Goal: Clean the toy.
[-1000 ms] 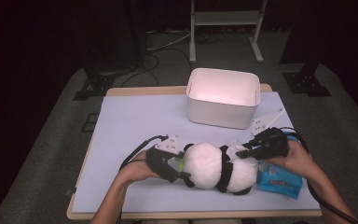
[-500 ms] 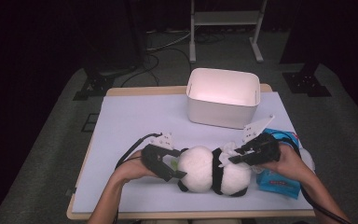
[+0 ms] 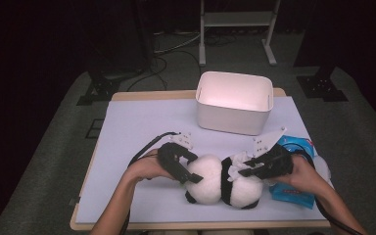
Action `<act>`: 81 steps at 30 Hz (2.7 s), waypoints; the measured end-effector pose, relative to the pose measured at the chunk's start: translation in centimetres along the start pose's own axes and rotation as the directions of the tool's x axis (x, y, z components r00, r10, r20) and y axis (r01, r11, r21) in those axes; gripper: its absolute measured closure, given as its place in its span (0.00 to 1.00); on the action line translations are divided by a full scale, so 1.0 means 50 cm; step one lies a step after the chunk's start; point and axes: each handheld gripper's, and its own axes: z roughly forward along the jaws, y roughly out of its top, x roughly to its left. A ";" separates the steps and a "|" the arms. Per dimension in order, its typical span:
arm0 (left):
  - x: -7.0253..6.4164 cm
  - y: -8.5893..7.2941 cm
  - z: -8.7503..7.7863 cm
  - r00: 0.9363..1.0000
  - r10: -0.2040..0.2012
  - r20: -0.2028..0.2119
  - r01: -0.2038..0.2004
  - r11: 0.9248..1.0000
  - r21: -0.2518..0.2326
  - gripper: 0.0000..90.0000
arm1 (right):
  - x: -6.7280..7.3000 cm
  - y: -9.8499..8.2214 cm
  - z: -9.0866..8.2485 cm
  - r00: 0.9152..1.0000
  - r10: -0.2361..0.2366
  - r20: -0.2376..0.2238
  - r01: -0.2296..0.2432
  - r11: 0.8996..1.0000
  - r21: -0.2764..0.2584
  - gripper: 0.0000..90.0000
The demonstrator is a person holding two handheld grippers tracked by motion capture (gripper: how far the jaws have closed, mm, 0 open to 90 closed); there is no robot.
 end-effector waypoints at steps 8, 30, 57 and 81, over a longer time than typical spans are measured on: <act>-0.006 0.013 0.015 0.996 0.089 0.005 -0.089 0.994 0.057 0.17 | 0.010 0.005 0.002 1.000 -0.019 0.005 0.019 1.000 0.011 0.83; -0.004 0.009 -0.014 0.966 0.166 -0.201 -0.160 0.986 0.045 0.55 | -0.046 0.043 0.006 0.999 0.033 0.008 -0.033 0.999 -0.016 0.83; -0.011 -0.020 -0.024 0.991 0.065 -0.113 -0.068 0.998 -0.016 0.20 | -0.021 0.058 0.038 0.999 -0.033 0.020 0.033 0.999 0.011 0.84; -0.004 -0.013 -0.002 0.987 0.098 -0.127 -0.103 0.994 -0.033 0.52 | -0.012 0.064 0.033 0.999 -0.046 0.009 0.046 0.999 0.001 0.84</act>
